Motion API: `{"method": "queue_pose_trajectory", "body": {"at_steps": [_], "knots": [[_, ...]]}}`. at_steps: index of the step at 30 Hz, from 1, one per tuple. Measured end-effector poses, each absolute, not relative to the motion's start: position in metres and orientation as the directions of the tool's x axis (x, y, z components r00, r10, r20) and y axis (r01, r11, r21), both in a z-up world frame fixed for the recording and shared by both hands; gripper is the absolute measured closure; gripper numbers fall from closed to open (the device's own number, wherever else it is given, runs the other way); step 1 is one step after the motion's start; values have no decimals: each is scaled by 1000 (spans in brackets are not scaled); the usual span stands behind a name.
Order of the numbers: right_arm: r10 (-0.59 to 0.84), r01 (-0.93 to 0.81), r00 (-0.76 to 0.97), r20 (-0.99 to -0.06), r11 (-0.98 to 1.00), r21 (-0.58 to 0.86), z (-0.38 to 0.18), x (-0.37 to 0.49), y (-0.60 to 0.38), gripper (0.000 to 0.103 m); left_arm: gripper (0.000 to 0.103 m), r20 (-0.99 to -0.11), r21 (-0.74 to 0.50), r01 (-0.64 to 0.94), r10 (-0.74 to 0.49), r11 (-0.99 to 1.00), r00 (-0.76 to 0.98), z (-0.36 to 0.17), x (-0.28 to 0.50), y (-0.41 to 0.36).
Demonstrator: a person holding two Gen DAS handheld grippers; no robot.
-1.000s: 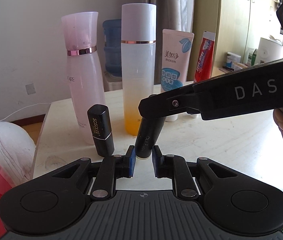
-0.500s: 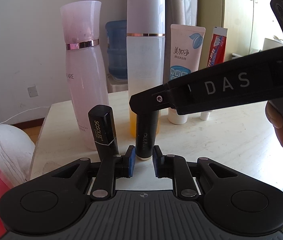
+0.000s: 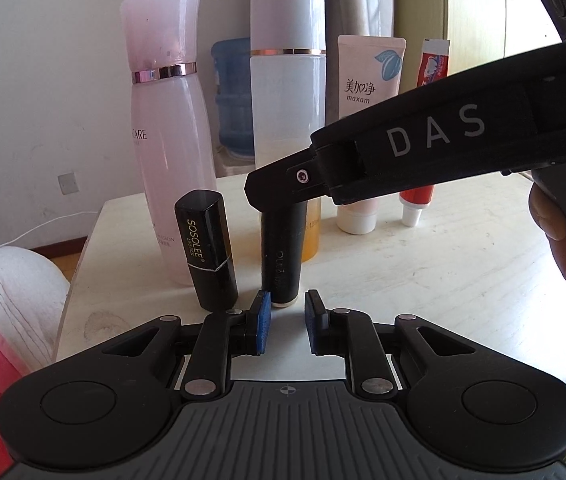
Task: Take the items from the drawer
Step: 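Lower the black cylinder upright beside the black lipstick tube, then open the right tool, release the cylinder and pull back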
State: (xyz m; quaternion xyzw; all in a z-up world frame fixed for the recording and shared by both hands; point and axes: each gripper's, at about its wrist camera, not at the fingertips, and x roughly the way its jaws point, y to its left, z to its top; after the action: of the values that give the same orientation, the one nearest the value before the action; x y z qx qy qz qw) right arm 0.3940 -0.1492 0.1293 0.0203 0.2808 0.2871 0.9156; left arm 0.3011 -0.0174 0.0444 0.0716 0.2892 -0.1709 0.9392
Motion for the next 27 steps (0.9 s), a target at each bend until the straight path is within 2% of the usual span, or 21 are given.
{"method": "queue_pose_trajectory", "body": {"at_steps": [13,17,27], "knots": [[541,-516,671,-507,832,205,132,390,-151,67,83,-568,25,358,-281,933,773,43,301,-16],[542,-514,673,-503,832,209,131,383,-157,67,83,-569,22,362,-286,932,771,43,297,-15],[521,-511,636,-570,837,196,106,381,-154,69,83,-553,-24,306,-267,952,789,41,261,3]]}}
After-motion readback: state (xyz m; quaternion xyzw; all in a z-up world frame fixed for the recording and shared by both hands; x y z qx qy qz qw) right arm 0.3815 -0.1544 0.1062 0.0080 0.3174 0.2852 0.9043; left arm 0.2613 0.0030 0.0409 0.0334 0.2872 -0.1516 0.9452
